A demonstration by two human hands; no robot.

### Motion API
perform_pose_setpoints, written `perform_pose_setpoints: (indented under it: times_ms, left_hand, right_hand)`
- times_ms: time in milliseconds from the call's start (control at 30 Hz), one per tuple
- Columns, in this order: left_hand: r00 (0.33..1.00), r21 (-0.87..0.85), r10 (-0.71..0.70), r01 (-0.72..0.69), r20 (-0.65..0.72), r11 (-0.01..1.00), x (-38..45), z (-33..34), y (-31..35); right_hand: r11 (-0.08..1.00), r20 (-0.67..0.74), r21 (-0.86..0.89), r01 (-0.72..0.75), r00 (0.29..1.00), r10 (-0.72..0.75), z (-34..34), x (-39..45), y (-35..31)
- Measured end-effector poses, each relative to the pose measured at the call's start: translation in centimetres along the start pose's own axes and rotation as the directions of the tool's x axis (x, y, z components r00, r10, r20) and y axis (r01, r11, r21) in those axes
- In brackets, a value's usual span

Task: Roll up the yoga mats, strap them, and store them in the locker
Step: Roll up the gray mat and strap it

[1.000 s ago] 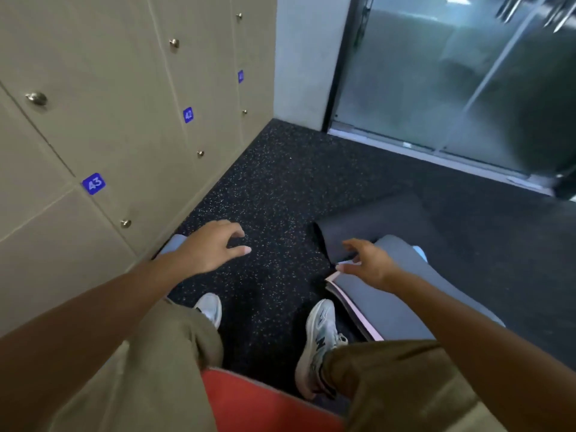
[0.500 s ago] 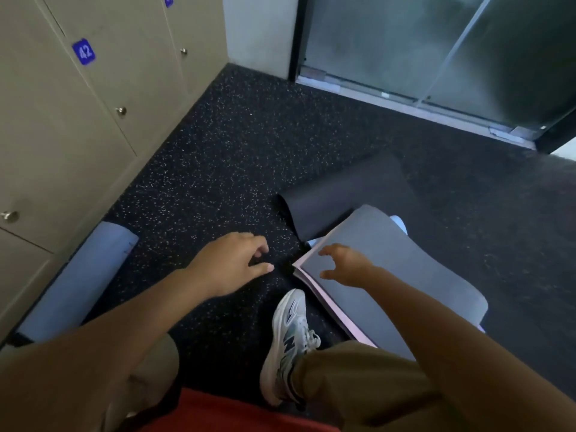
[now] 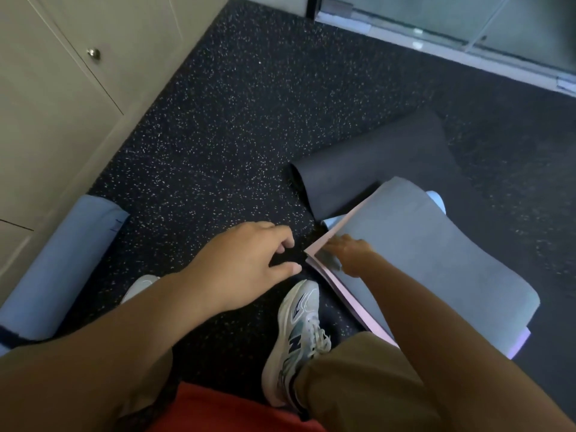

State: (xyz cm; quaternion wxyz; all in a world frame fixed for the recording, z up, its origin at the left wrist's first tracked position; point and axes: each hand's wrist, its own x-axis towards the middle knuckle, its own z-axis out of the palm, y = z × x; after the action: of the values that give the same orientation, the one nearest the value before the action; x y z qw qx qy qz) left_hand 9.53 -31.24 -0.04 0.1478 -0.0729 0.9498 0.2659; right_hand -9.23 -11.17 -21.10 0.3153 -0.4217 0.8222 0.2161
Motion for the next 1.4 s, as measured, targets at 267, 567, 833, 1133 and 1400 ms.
perform_pose_setpoints:
  times_ms: [267, 567, 833, 1133, 1400]
  left_hand:
    - [0.999, -0.030, -0.043, 0.044, 0.024, 0.999, 0.3, 0.5, -1.0]
    - [0.998, -0.065, -0.064, 0.066, 0.019, 0.996, 1.1, 0.5, -0.7]
    - [0.998, -0.007, -0.058, 0.058, -0.016, 0.998, 0.2, 0.6, 2.4]
    - [0.994, -0.225, 0.041, -0.063, -0.102, 0.972, -1.7, -0.1, 11.8]
    - [0.964, -0.309, 0.161, -0.223, -0.213, 0.925, -4.2, -4.9, 23.0]
  right_hand:
    - [0.991, -0.096, -0.128, 0.036, 0.994, -0.049, 0.4, 1.9, 0.7]
    - [0.988, -0.141, -0.148, -0.037, 0.990, 0.016, -3.2, 0.2, 2.8]
    - [0.994, -0.078, -0.015, -0.111, 0.991, 0.109, -10.1, -8.6, 7.4]
    - [0.975, -0.011, -0.054, -0.214, 0.977, 0.214, -15.6, -24.2, 12.3]
    - [0.923, -0.055, -0.038, -0.384, 0.923, 0.382, -18.7, -41.6, 13.9]
